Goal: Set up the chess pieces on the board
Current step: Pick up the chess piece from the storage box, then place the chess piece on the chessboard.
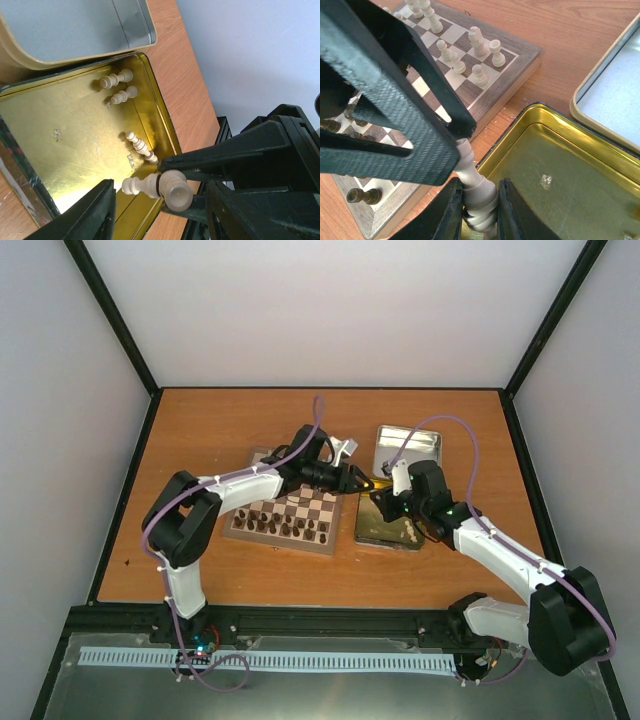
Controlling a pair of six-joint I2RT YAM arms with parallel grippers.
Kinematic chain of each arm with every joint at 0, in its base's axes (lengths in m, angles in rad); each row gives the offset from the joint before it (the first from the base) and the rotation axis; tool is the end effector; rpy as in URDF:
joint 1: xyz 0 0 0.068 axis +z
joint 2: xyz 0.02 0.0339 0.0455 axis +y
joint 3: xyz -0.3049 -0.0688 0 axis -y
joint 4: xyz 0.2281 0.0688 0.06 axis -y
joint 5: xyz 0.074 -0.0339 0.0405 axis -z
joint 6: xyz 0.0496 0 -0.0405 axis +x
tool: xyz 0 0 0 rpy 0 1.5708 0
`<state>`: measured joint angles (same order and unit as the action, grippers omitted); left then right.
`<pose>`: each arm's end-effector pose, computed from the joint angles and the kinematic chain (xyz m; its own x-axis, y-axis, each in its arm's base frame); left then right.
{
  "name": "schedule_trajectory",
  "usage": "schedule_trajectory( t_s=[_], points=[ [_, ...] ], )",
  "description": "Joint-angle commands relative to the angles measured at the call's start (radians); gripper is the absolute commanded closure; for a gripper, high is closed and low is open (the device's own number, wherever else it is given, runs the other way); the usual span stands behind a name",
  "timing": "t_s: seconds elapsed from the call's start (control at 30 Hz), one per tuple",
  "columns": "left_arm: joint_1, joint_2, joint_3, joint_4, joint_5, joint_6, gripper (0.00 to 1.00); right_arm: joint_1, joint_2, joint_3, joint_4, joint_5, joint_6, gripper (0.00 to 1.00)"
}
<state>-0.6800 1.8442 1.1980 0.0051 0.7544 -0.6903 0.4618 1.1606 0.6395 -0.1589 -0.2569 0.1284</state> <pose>0.2965 -0.2835 0.2518 -0.9221 0.1489 -0.3571 0.3862 0.4102 -0.8262 0.1922 0.1097 0.2549 -0.6361 -0.1783 -0.7507 -0.5307 0.8073 0.2580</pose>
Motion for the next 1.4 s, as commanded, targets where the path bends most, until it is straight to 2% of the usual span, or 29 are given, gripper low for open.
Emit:
schedule_trajectory(
  t_s=[0.0, 0.1, 0.27, 0.37, 0.43, 0.53, 0.63, 0.8, 0.87, 0.97, 1.2, 1.37],
  points=[
    [-0.01, 0.025, 0.053, 0.05, 0.041, -0.026, 0.53, 0.009, -0.002, -0.002, 0.036, -0.024, -0.008, 0.8],
    [-0.01, 0.035, 0.059, 0.054, 0.06, -0.03, 0.59, 0.009, 0.007, 0.001, 0.035, -0.023, -0.009, 0.8],
    [-0.012, 0.044, 0.058, 0.062, 0.088, -0.036, 0.78, 0.009, 0.023, 0.011, 0.027, -0.004, -0.007, 0.8],
    [-0.014, 0.039, 0.053, 0.072, 0.091, -0.033, 0.87, 0.009, 0.03, 0.017, 0.01, 0.014, 0.001, 0.76],
    [-0.015, 0.034, 0.051, 0.065, 0.071, -0.011, 0.9, 0.009, 0.042, 0.034, -0.02, 0.012, 0.015, 0.71],
    [-0.015, 0.035, 0.055, 0.045, 0.031, 0.026, 0.93, 0.009, 0.061, 0.049, -0.07, 0.031, 0.038, 0.59],
    [-0.015, 0.038, 0.055, 0.044, 0.012, 0.041, 0.93, 0.009, 0.079, 0.046, -0.101, 0.061, 0.054, 0.57],
    [-0.015, 0.038, 0.059, 0.026, -0.008, 0.052, 0.95, 0.008, 0.093, 0.039, -0.109, 0.073, 0.066, 0.62],
    [-0.015, 0.033, 0.058, 0.024, -0.013, 0.054, 0.95, 0.009, 0.094, 0.032, -0.104, 0.085, 0.07, 0.73],
    [-0.014, 0.028, 0.057, 0.014, -0.024, 0.06, 0.95, 0.009, 0.093, 0.028, -0.098, 0.114, 0.083, 0.81],
    [-0.014, 0.009, 0.041, -0.02, -0.104, 0.083, 0.95, 0.009, 0.101, 0.03, -0.131, 0.172, 0.146, 0.87],
    [-0.015, -0.042, 0.03, -0.077, -0.24, 0.136, 0.96, 0.009, 0.15, 0.046, -0.185, 0.176, 0.218, 0.85]
  ],
)
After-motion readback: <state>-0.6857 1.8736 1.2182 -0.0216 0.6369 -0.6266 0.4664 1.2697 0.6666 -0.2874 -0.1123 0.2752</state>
